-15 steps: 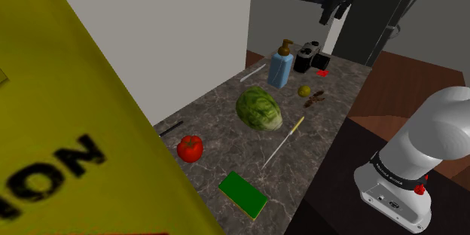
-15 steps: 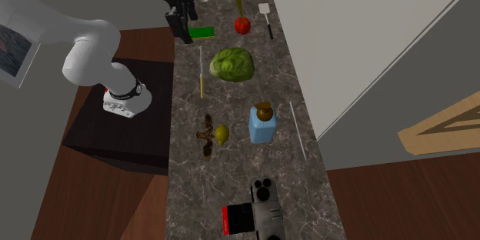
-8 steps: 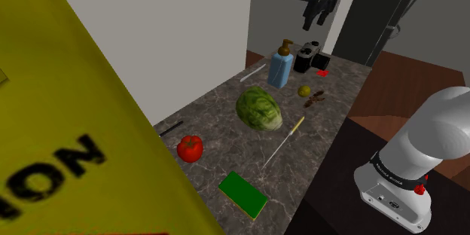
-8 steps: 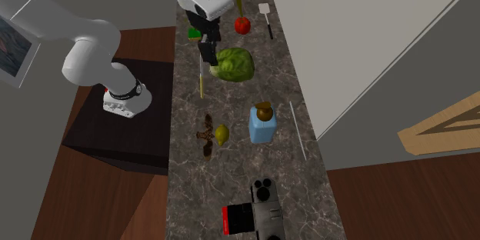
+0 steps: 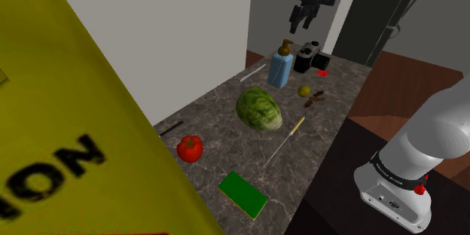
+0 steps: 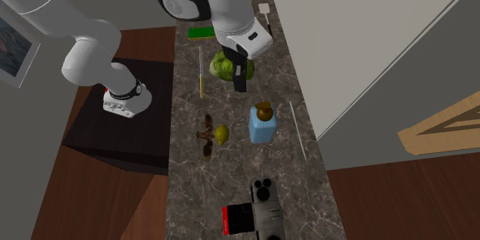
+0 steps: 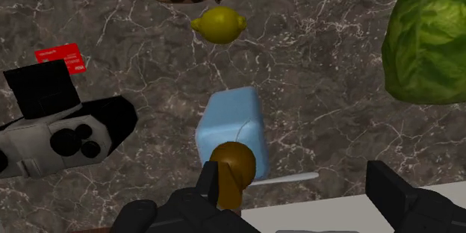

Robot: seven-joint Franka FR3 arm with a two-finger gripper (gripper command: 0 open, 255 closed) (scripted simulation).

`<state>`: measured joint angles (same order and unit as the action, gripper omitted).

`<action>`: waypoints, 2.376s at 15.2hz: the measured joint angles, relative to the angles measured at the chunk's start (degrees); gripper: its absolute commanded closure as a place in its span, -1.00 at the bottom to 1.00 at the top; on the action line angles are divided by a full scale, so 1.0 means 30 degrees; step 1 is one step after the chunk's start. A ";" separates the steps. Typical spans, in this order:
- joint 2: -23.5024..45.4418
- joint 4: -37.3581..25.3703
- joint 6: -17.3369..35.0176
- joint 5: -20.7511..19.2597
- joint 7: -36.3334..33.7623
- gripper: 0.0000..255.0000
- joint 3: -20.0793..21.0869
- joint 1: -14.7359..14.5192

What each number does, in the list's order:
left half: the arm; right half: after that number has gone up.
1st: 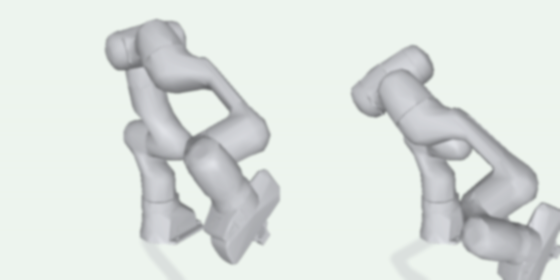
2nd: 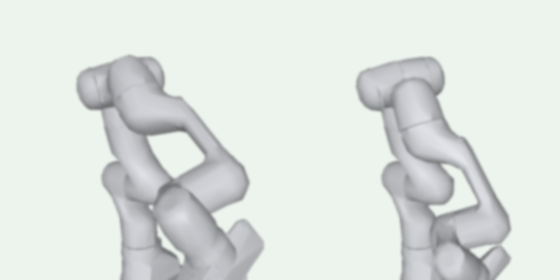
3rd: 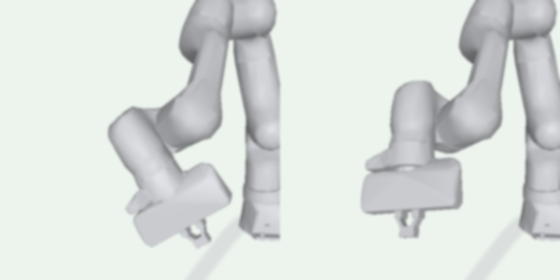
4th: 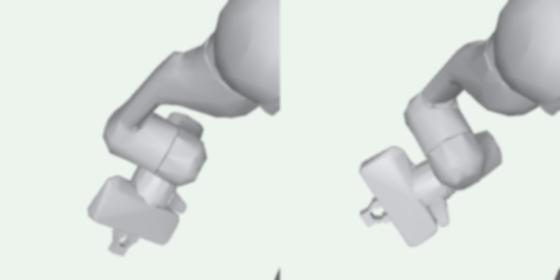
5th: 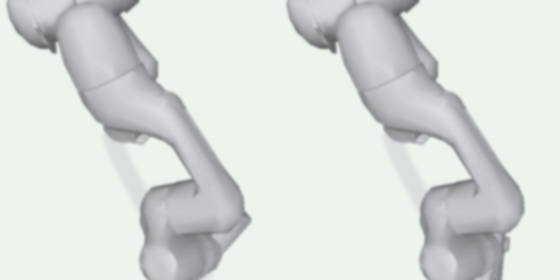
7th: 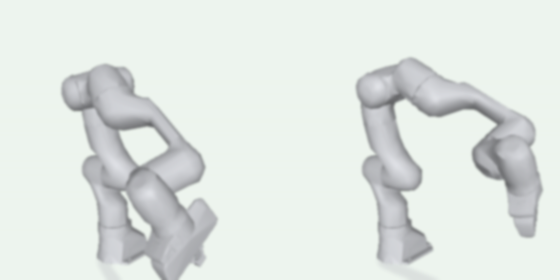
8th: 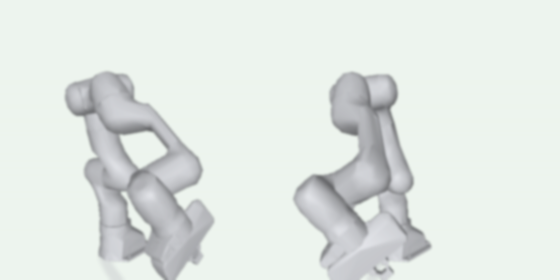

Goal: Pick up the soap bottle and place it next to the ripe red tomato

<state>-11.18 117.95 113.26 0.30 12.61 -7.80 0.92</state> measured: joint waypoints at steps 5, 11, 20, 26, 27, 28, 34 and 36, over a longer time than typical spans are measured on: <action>0.3776 -0.2859 0.0623 0.0680 0.1120 -1.00 -0.0558 0.0265; 0.5528 -0.3404 0.1677 0.1082 0.1693 -1.00 -0.0720 0.0478; 0.6016 -0.2863 0.2704 0.1214 0.1802 -1.00 -0.0705 0.0492; 0.6013 -0.2863 0.2709 0.1212 0.1802 1.00 -0.0706 0.0492; 0.6013 -0.2863 0.2709 0.1212 0.1802 1.00 -0.0706 0.0492; 0.6012 -0.2863 0.2709 0.1212 0.1803 1.00 -0.0706 0.0493; 0.5950 -0.3135 0.2366 0.1181 0.1736 1.00 -0.0694 0.0471; 0.5786 -0.3394 0.1944 0.1141 0.1734 1.00 -0.0714 0.0486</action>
<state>6.18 107.77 119.09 3.72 17.81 -9.94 2.37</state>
